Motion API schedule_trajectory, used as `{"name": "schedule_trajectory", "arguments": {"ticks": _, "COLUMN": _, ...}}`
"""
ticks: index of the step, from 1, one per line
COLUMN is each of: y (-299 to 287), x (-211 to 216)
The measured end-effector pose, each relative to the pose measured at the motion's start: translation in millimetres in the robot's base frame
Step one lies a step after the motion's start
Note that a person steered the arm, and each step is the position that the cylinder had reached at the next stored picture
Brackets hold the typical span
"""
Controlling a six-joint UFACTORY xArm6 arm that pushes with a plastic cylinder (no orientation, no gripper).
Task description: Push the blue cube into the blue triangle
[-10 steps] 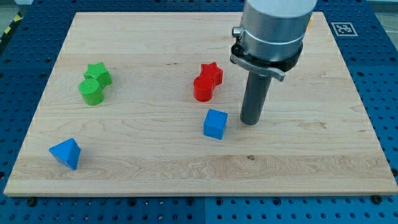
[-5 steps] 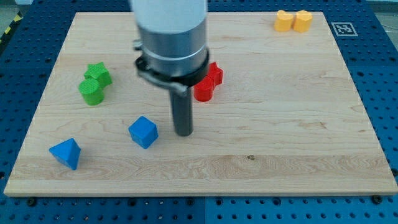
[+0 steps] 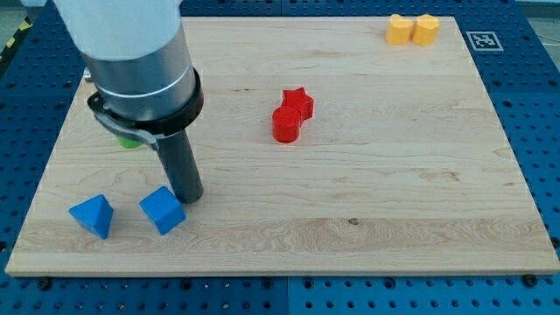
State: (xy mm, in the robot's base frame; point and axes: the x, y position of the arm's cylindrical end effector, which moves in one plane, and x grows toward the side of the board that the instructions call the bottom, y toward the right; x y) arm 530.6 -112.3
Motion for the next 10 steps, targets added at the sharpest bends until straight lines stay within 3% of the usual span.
{"name": "schedule_trajectory", "arguments": {"ticks": 1, "y": 35.6, "x": -10.9}}
{"name": "schedule_trajectory", "arguments": {"ticks": 2, "y": 44.5, "x": 14.9}}
{"name": "schedule_trajectory", "arguments": {"ticks": 4, "y": -33.0, "x": 39.7}}
{"name": "schedule_trajectory", "arguments": {"ticks": 5, "y": -42.6, "x": 38.4}}
{"name": "schedule_trajectory", "arguments": {"ticks": 7, "y": -21.0, "x": -14.4}}
{"name": "schedule_trajectory", "arguments": {"ticks": 8, "y": -46.6, "x": -26.5}}
{"name": "schedule_trajectory", "arguments": {"ticks": 10, "y": -59.2, "x": -18.5}}
